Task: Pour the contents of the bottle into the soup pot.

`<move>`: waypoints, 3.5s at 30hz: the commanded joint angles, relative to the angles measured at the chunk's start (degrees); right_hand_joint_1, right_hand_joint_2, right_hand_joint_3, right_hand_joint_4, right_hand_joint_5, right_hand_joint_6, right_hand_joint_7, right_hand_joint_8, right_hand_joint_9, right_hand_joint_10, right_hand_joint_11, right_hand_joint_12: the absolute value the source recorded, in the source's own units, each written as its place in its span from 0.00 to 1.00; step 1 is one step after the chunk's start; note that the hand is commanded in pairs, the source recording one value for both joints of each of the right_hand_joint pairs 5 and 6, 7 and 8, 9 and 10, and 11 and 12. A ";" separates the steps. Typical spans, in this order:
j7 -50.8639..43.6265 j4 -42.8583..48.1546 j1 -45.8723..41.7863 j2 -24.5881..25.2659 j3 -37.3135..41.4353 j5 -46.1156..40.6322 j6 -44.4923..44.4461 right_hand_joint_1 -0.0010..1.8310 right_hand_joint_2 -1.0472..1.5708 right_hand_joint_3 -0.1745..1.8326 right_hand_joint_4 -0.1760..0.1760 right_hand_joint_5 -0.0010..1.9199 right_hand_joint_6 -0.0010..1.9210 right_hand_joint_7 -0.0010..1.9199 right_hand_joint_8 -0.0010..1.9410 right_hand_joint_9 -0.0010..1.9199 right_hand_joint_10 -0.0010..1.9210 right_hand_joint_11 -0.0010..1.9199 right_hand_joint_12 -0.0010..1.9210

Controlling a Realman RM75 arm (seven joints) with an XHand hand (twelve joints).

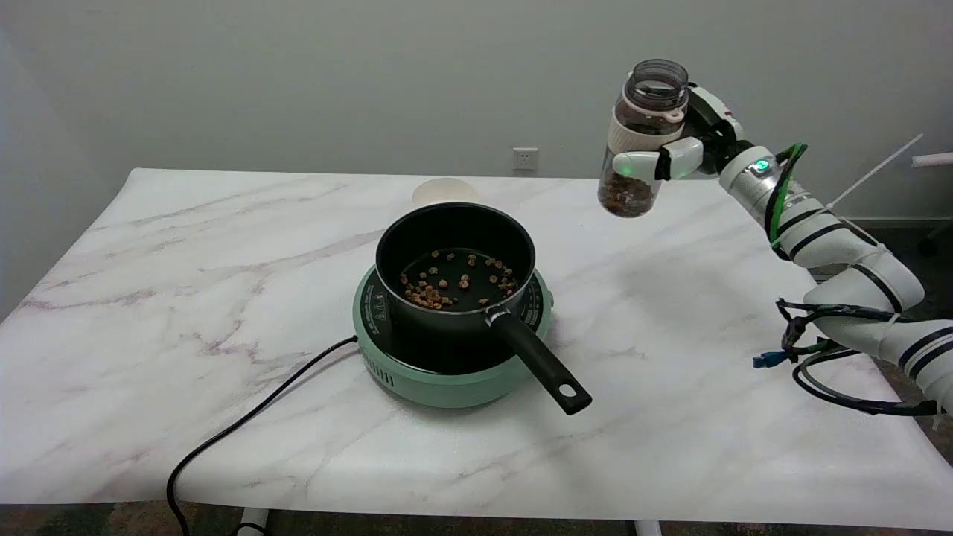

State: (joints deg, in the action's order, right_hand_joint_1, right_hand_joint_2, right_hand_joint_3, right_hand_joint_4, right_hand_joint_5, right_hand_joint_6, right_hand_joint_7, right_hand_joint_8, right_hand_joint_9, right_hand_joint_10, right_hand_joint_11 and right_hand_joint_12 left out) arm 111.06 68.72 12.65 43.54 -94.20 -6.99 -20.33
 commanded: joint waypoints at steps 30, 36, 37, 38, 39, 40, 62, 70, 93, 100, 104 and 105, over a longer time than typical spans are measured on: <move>-17.64 27.88 4.34 -0.26 -12.63 24.45 39.94 0.81 0.38 0.71 0.50 0.63 0.63 0.60 0.59 0.54 0.54 0.39 0.39; -21.33 28.02 4.10 -0.26 -12.90 30.43 41.00 0.81 0.37 0.72 0.50 0.63 0.62 0.60 0.59 0.54 0.54 0.38 0.38; -21.84 28.03 4.10 -0.26 -12.89 30.53 41.00 0.81 0.37 0.72 0.50 0.63 0.62 0.60 0.59 0.54 0.54 0.38 0.38; -22.22 28.06 4.10 -0.26 -12.89 30.53 40.78 0.81 0.37 0.72 0.50 0.63 0.62 0.60 0.59 0.54 0.54 0.38 0.38; -22.27 28.11 4.10 -0.26 -12.89 30.53 40.52 0.81 0.37 0.72 0.50 0.63 0.63 0.60 0.59 0.54 0.54 0.38 0.38; -22.27 28.14 4.13 -0.26 -12.86 30.53 40.33 0.81 0.37 0.72 0.50 0.63 0.63 0.60 0.59 0.54 0.54 0.38 0.38; -22.27 37.48 3.86 -0.02 -12.59 39.10 39.78 0.81 0.38 0.71 0.50 0.64 0.64 0.61 0.60 0.55 0.55 0.40 0.40; -22.70 37.72 3.92 0.60 -14.61 40.99 39.00 0.81 0.38 0.70 0.50 0.64 0.64 0.61 0.60 0.55 0.55 0.40 0.40; -24.91 37.61 2.98 1.90 -16.41 55.27 37.20 0.79 0.59 0.50 0.50 0.80 0.80 0.70 0.69 0.63 0.63 0.53 0.53; -24.59 37.50 2.92 1.90 -16.41 60.19 36.07 0.78 0.64 0.46 0.50 0.85 0.85 0.71 0.71 0.64 0.64 0.55 0.55; -24.43 37.20 2.28 1.90 -16.41 64.38 35.33 0.76 0.69 0.43 0.50 0.88 0.88 0.73 0.72 0.65 0.65 0.57 0.57; -24.36 37.08 2.12 1.89 -16.45 65.54 34.94 0.76 0.70 0.42 0.50 0.89 0.88 0.74 0.73 0.65 0.65 0.57 0.57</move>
State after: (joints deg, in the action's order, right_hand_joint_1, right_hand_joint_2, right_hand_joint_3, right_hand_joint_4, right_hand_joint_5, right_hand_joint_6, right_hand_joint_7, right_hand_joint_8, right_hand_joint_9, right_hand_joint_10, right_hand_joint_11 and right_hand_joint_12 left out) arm 86.52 106.15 15.89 45.26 -110.27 46.48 16.90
